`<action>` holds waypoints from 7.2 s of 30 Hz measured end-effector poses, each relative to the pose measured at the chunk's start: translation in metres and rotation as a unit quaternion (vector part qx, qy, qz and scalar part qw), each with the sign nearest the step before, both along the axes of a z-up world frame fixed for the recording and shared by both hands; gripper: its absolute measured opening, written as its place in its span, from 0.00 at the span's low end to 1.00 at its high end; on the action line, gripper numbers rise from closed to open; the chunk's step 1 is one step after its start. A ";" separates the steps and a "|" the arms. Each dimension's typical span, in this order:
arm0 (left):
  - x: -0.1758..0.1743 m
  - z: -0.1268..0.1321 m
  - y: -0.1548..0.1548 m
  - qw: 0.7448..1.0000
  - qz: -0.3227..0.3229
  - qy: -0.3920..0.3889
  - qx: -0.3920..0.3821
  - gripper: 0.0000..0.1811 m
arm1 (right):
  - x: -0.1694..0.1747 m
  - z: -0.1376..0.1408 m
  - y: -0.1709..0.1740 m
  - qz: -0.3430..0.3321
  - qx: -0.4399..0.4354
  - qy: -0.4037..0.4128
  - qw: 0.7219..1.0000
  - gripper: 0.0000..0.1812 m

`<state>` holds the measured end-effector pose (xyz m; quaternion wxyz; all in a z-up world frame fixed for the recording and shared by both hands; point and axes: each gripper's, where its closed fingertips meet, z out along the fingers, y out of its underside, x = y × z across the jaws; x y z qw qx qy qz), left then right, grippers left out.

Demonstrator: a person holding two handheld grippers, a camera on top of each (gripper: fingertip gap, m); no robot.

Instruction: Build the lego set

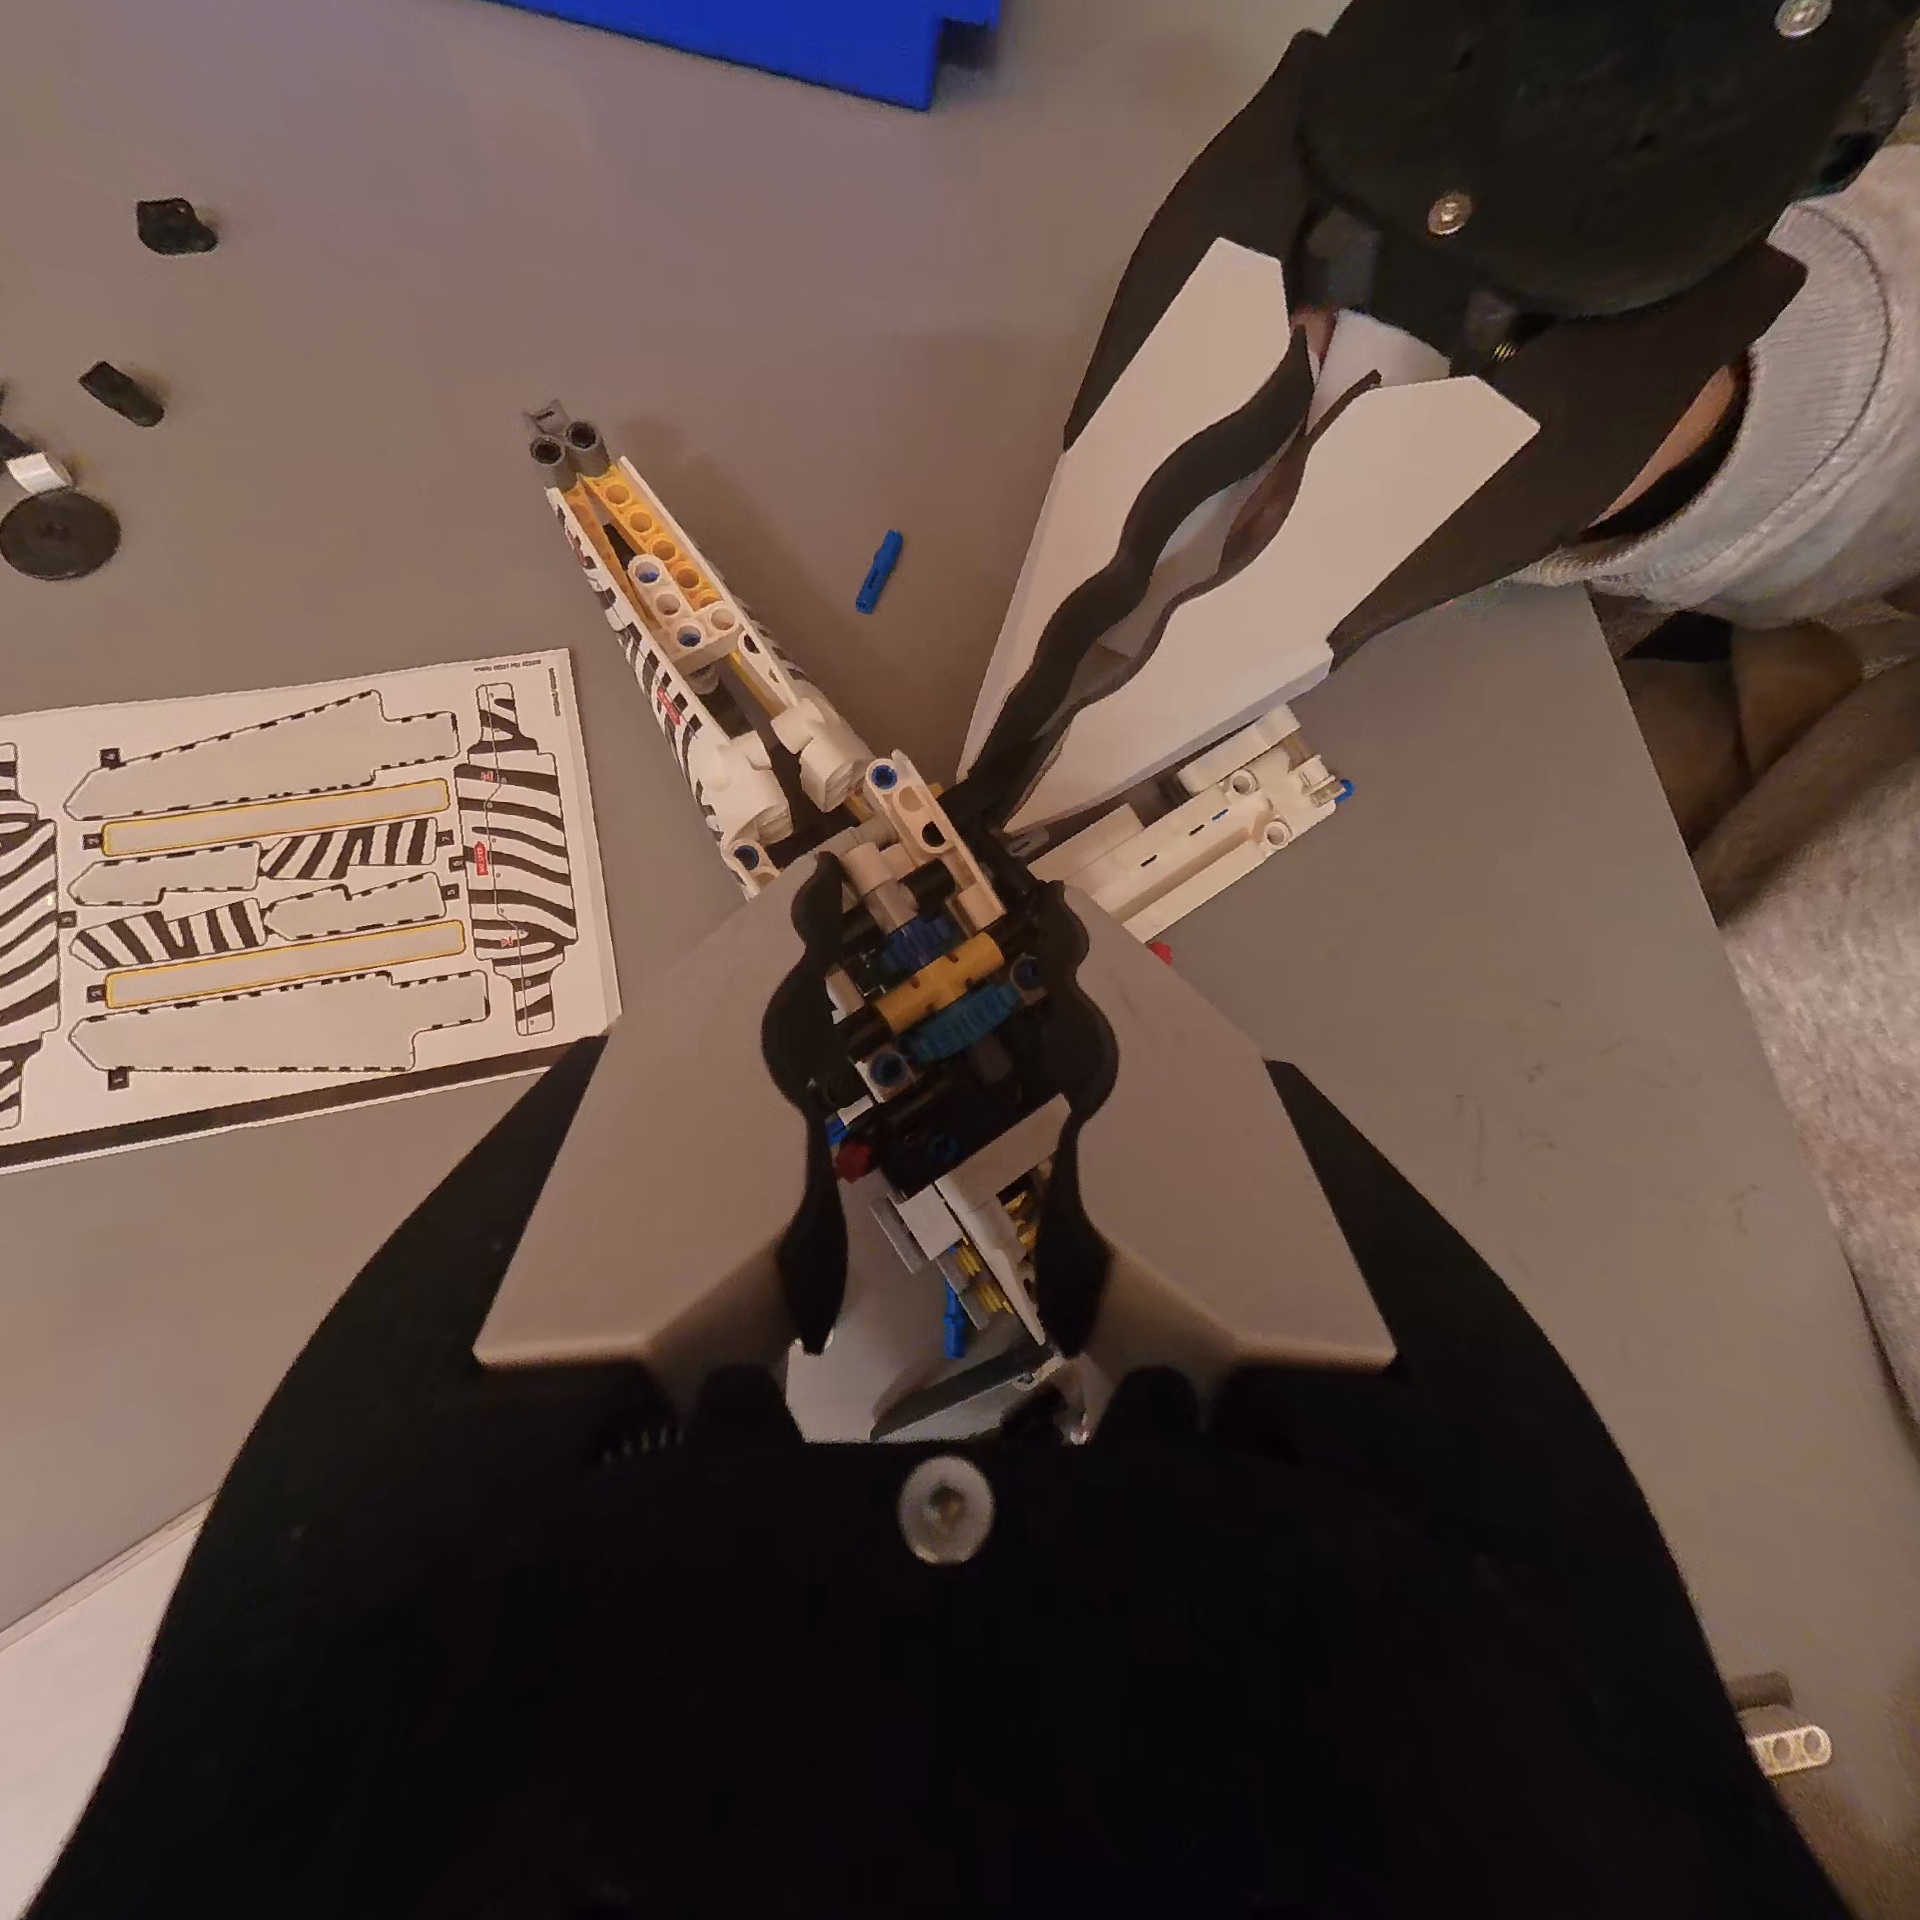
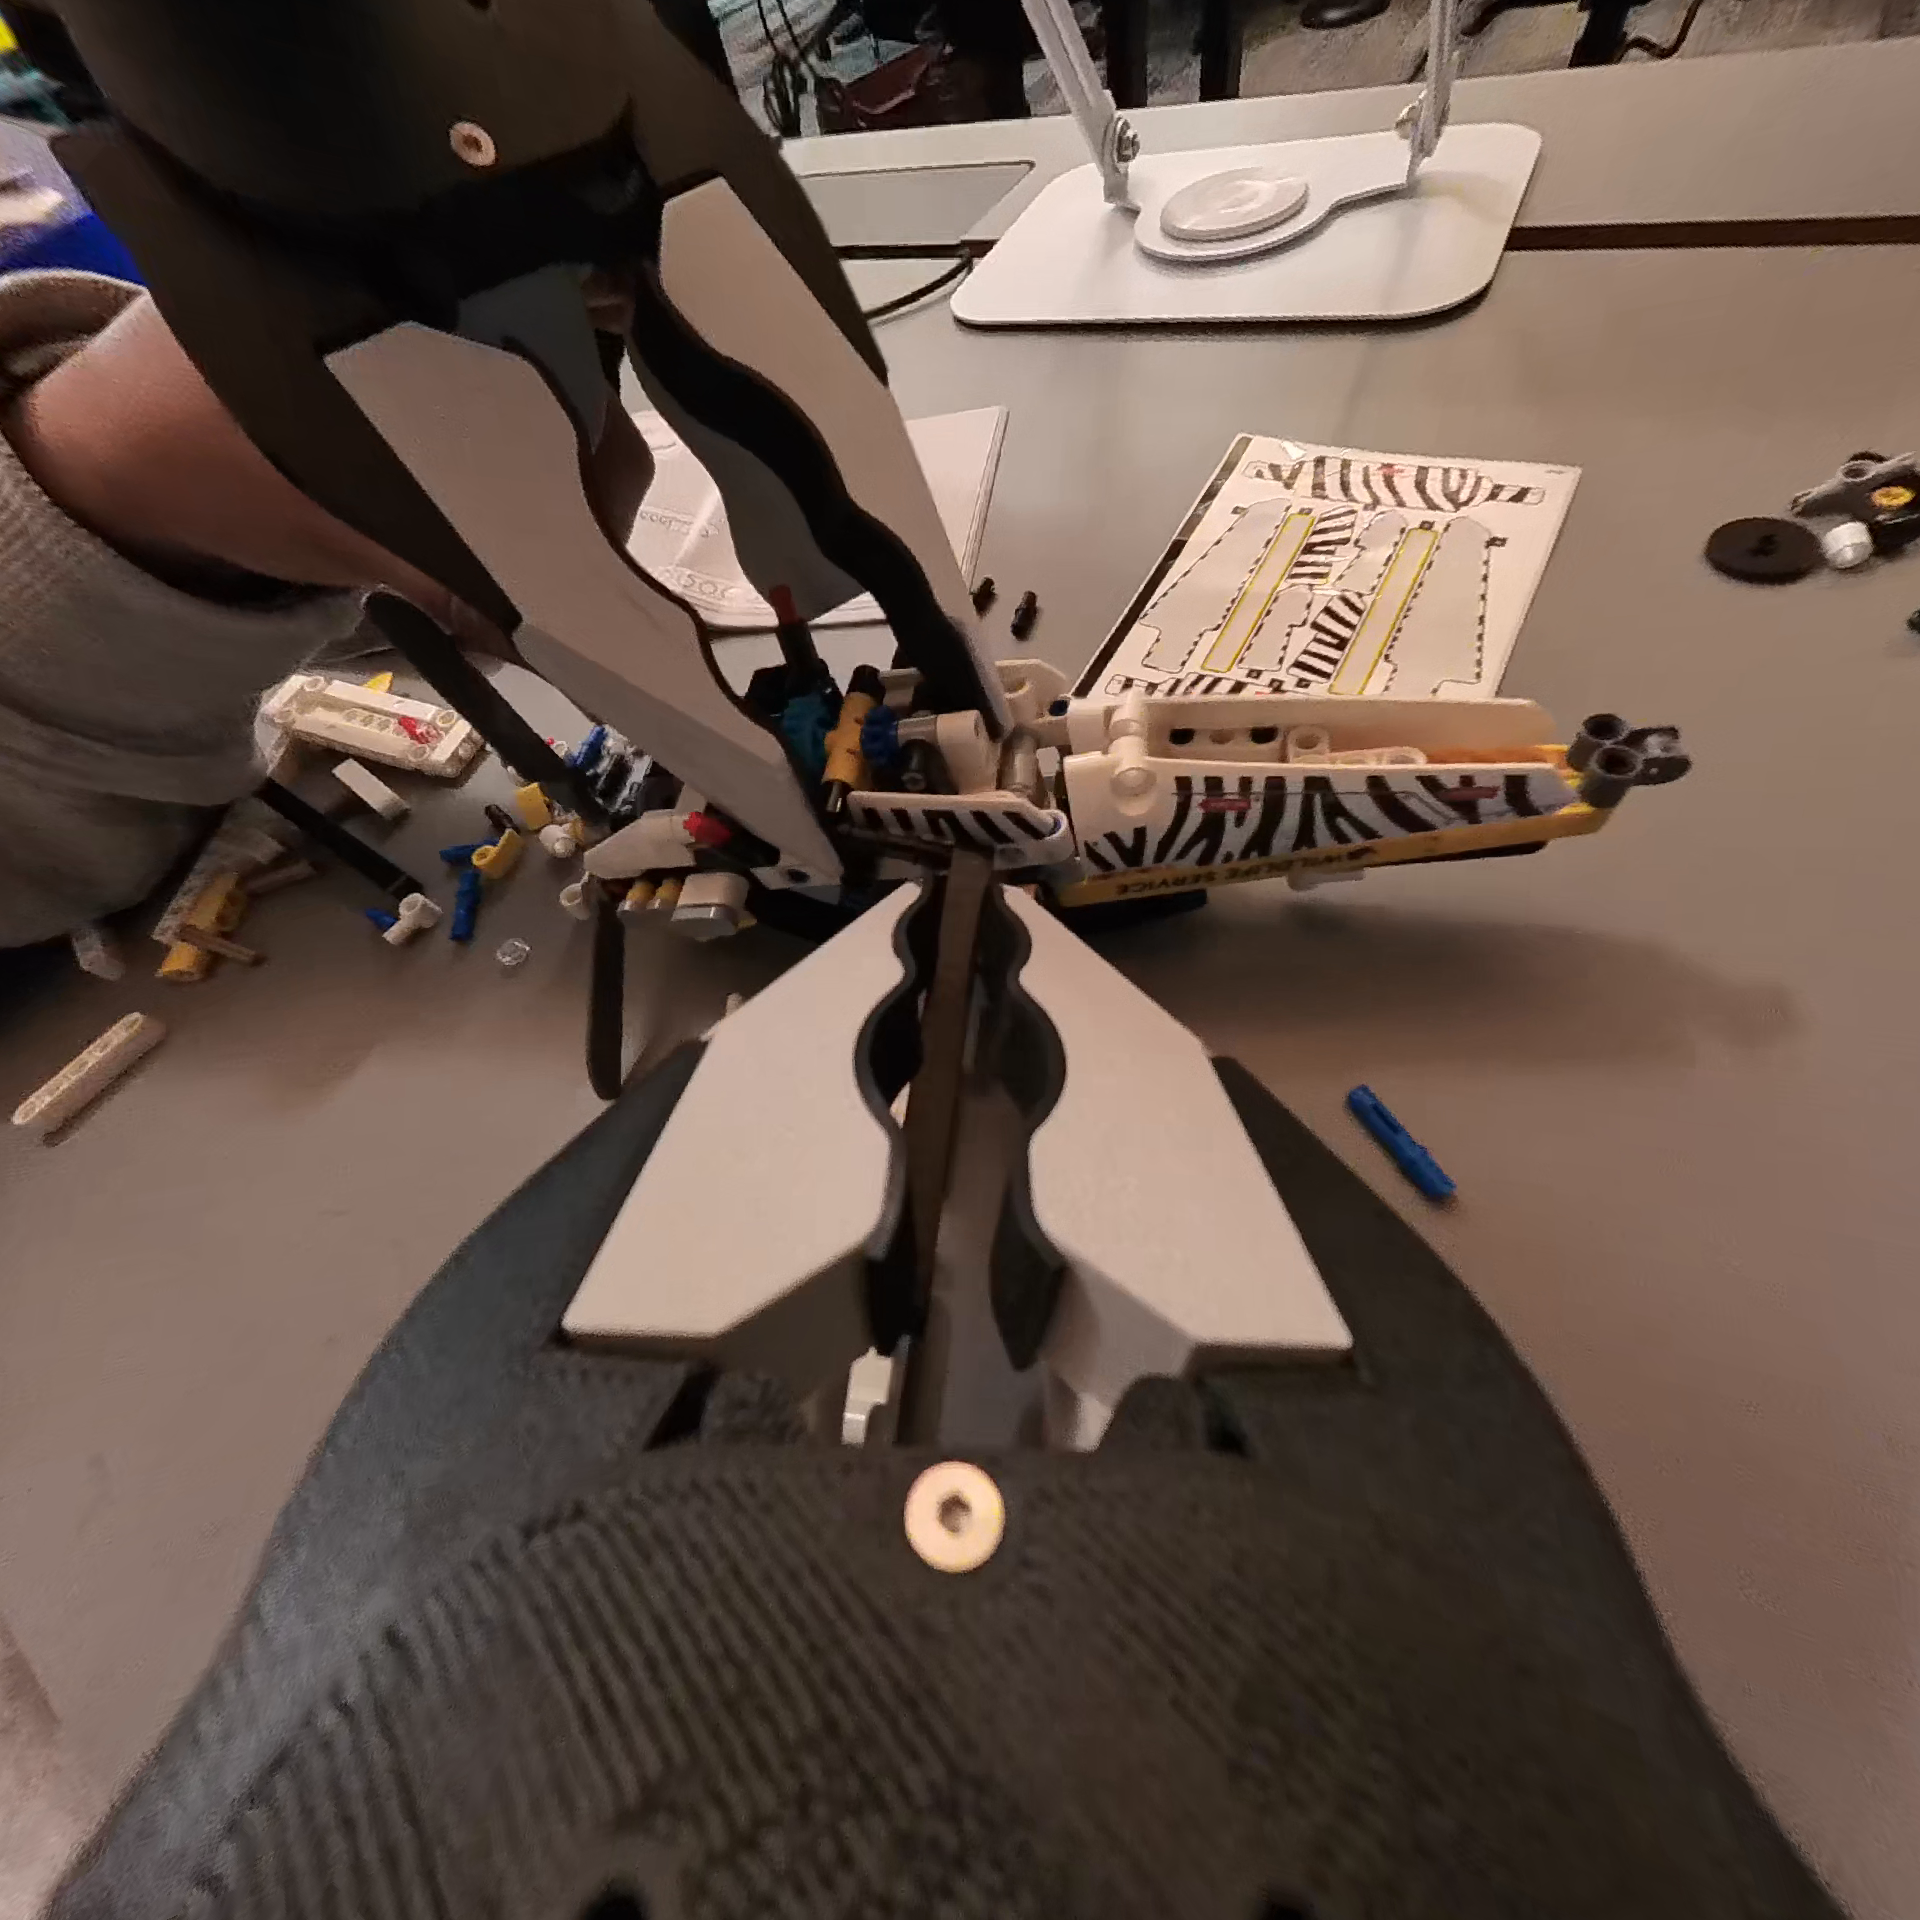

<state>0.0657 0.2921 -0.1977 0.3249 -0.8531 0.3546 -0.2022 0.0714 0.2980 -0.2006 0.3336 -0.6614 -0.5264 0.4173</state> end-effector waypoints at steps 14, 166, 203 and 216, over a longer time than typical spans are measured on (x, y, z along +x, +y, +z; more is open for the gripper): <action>0.000 0.000 0.000 1.000 -0.003 0.001 -0.001 0.20 | 0.000 0.003 0.000 0.018 0.068 -0.008 0.997 0.03; 0.008 0.000 -0.002 1.000 0.003 -0.006 -0.006 0.21 | 0.006 0.006 -0.008 0.066 -0.089 0.036 0.993 0.04; 0.007 0.001 0.000 1.000 0.012 -0.020 -0.003 0.21 | 0.045 -0.012 0.002 0.106 -0.073 -0.062 0.990 0.07; 0.008 0.001 0.001 1.000 0.011 -0.021 -0.002 0.21 | 0.042 0.004 -0.018 0.145 -0.178 -0.024 0.973 0.18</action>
